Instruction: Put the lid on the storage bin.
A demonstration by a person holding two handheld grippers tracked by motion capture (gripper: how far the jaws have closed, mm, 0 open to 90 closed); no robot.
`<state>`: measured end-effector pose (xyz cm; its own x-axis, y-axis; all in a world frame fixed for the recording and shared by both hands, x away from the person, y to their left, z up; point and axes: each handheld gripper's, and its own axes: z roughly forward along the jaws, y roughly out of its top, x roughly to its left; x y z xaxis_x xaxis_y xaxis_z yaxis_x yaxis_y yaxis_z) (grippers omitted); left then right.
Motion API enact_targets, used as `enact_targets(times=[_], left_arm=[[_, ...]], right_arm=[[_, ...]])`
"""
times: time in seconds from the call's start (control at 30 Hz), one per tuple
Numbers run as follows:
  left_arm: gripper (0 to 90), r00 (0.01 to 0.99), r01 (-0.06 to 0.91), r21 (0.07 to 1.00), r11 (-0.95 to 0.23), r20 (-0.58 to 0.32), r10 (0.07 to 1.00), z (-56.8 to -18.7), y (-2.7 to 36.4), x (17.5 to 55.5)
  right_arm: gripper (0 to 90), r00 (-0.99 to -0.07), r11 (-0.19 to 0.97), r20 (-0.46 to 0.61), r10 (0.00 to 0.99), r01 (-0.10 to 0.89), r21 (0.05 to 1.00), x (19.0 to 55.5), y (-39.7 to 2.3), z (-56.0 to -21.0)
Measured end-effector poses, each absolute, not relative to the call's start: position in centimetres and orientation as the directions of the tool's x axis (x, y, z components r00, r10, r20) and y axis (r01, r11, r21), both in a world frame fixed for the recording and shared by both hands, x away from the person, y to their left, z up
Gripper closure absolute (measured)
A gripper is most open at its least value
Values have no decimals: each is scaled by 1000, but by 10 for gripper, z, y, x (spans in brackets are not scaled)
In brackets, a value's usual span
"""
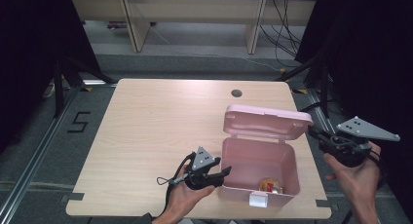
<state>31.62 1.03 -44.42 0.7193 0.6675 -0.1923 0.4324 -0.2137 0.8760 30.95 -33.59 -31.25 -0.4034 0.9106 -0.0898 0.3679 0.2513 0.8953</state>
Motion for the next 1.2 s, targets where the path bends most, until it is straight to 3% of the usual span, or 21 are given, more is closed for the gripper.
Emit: enact_targets(times=[0.67, 0.83, 1.07, 1.2], left_arm=[[488, 749, 450, 877, -167, -268, 606, -431, 30, 301], [512, 769, 417, 885, -208, -222, 600, -428, 58, 283], [538, 758, 432, 876, -215, -223, 613, -433, 80, 276], [600, 755, 428, 878, -215, -218, 618, -436, 89, 274]], right_arm=[[864, -434, 227, -52, 900, 361, 905, 269, -338, -335], [862, -444, 234, -50, 895, 371, 899, 257, -339, -341], [867, -453, 225, -25, 891, 395, 890, 245, -337, -347], [870, -460, 236, -30, 887, 398, 887, 235, -338, -356]])
